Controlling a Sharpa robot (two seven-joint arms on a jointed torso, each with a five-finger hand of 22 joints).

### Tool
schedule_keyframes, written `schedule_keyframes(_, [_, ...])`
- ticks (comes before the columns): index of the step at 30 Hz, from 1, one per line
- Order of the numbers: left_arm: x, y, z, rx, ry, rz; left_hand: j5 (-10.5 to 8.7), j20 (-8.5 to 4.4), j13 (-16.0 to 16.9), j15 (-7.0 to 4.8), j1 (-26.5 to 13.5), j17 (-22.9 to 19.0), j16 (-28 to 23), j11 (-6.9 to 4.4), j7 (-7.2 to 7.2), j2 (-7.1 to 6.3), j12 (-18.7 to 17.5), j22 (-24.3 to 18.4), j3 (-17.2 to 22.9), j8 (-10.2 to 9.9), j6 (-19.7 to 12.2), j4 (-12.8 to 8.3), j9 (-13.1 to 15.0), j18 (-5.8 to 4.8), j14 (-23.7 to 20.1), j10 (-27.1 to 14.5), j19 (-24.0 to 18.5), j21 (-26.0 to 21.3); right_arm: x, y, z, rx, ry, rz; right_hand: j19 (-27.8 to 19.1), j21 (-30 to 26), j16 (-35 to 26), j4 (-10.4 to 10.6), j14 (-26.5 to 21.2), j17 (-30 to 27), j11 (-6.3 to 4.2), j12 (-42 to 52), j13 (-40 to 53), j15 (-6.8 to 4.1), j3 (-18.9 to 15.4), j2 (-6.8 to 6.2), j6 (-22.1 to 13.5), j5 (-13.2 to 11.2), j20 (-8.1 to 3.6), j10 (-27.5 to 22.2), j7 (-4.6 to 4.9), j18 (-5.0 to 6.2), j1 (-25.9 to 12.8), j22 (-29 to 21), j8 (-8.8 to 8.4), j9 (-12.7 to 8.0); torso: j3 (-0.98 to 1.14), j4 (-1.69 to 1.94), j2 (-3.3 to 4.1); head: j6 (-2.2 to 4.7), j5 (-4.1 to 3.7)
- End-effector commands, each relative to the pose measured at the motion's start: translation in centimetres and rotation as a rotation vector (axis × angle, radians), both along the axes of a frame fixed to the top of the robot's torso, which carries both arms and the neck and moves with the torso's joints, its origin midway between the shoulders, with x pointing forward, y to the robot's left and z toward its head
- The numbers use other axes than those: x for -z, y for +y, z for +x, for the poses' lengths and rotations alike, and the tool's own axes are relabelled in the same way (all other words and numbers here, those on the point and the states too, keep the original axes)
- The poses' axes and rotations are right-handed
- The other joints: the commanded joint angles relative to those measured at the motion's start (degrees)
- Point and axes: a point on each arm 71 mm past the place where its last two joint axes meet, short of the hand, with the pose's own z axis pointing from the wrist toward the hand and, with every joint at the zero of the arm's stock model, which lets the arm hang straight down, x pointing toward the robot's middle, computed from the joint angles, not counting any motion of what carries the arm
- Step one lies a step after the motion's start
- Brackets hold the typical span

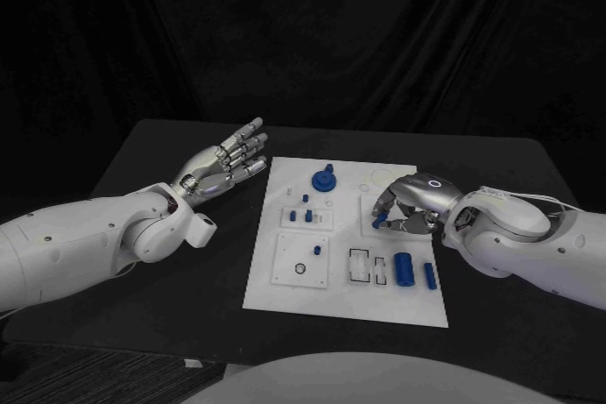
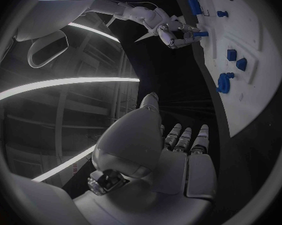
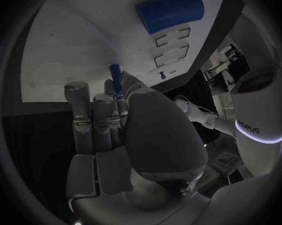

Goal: Assemble the parts on the task board

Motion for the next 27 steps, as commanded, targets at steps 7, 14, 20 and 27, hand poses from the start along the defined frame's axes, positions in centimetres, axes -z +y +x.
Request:
schedule_keyframes(7, [-0.1, -0.2, 0.0, 0.006, -0.008, -0.019, 0.28, 0.12, 0.0, 0.64, 0.7, -0.1, -0.2, 0.10, 0.60, 0.03, -0.1, 0.1, 0.1, 0.3, 0.5, -0.4, 0.2, 0.95, 0.0, -0.4, 0.3, 0.3, -4.2, -0.1, 0.4, 0.045, -0.076, 0.114, 0.6, 1.3, 0.5, 0.1, 0.8, 1.1, -0.26, -0.6, 0.1, -0.41, 0.5, 0.24, 1.2, 0.2, -0.45, 1.1, -0.17, -0.22, 0.2, 5.3, 0.36, 0.5, -0.01, 0.05, -0.04, -0.21, 0.43])
schedule_keyframes(14, [0.0, -0.3, 0.1, 0.005, -0.008, -0.017, 0.28, 0.12, 0.0, 0.64, 0.7, -0.1, -0.2, 0.10, 0.60, 0.03, -0.1, 0.1, 0.1, 0.3, 0.5, -0.4, 0.2, 0.95, 0.0, -0.4, 0.3, 0.3, -5.4, 1.8, -0.7, -0.033, -0.030, 0.099, 0.9, 1.8, 0.7, -0.3, 1.2, 1.5, -0.20, -1.4, 0.0, -0.45, 0.9, 0.27, 1.1, 0.2, -0.56, 1.0, -0.11, -0.32, 0.5, 5.5, 0.04, 0.6, -0.01, 0.12, 0.02, -0.33, 0.32])
schedule_keyframes(20, [0.0, -0.4, 0.1, 0.008, -0.006, -0.017, 0.33, 0.13, -0.1, 0.63, 0.8, -0.1, -0.2, 0.09, 0.89, 0.14, -0.4, -0.1, 0.2, 0.3, 0.4, -0.5, 0.1, 0.93, 0.0, -0.6, 0.3, 0.3, -4.7, 5.4, -2.2, -0.162, 0.021, 0.105, 3.6, 9.9, 6.9, -0.8, 4.3, 10.4, -0.19, -2.5, 0.0, -0.51, 1.4, 0.26, 0.9, 0.6, -0.70, 1.5, 0.01, -1.57, 0.9, 7.2, -0.55, 0.9, -0.07, 0.08, 0.07, -0.38, 0.51])
schedule_keyframes(27, [0.1, -0.6, 0.1, 0.013, -0.005, -0.018, 1.15, 0.09, -0.2, 0.82, 1.5, -0.1, -0.2, -1.23, 0.96, 0.24, -1.3, -0.3, 0.7, 0.4, 0.7, -1.5, 0.2, 0.87, 0.0, -1.6, 0.3, 0.2, -2.8, 9.5, -3.0, -0.292, 0.050, 0.083, 3.9, 10.9, 7.7, -1.1, 4.6, 11.5, -0.15, -2.9, 0.0, -0.49, 1.7, 0.16, 0.7, 0.9, -0.72, 1.6, 0.09, -1.71, 1.0, 7.4, -0.88, 0.9, 0.00, -0.10, 0.07, -0.48, 0.71])
